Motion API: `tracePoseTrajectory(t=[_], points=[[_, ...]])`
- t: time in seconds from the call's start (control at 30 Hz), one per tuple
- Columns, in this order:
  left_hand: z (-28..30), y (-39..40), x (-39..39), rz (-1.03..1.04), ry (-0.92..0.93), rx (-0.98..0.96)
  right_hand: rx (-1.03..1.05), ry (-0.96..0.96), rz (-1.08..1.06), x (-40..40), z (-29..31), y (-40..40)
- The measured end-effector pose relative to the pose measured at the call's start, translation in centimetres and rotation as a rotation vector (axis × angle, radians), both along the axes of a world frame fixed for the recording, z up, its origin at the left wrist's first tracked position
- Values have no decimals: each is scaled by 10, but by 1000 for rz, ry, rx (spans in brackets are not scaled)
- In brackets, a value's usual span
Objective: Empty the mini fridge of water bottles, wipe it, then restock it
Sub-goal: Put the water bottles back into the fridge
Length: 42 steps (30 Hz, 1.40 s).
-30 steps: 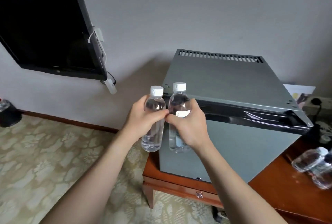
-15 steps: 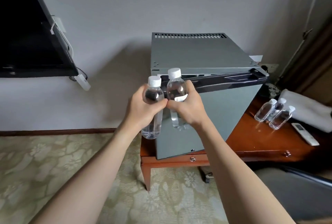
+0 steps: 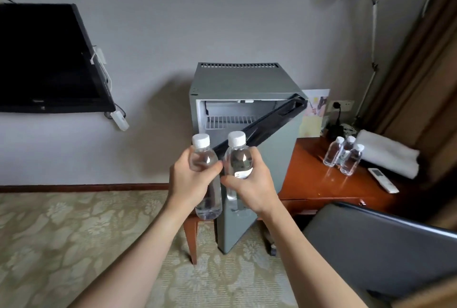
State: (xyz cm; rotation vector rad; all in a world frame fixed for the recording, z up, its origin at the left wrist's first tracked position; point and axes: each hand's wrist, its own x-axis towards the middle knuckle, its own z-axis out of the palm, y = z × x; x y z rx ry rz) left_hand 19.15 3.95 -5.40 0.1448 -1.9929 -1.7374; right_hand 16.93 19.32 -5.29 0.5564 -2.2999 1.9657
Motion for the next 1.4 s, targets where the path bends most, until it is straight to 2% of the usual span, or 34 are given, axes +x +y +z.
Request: tracePoseTrajectory(t=[0.23,0.37,0.73,0.9,1.03,1.13,1.27,1.4], points=[[-11,94,57,-30,23,10,-48,17,-58,61,-4,92],[-9,135,67,-173,-42,-23,0,56,-133,72,1,138],[-16,238,55,-419,22,-17,13,58,-405,80,-9,242],[-23,253,44,-454,9,-83,45,37,-512,78,-7,265],[-24,222,44,-373,67,-41,88,190,-623,88,-2,242],[-21,180,41,-275,89,-61,106,298,-589,90,3,197],[-21,122,19,-180,78,-56,2,144,-394,60,-5,126],[-35,66,-21,-88,56,-40,20,40,-271,7,-28,64]])
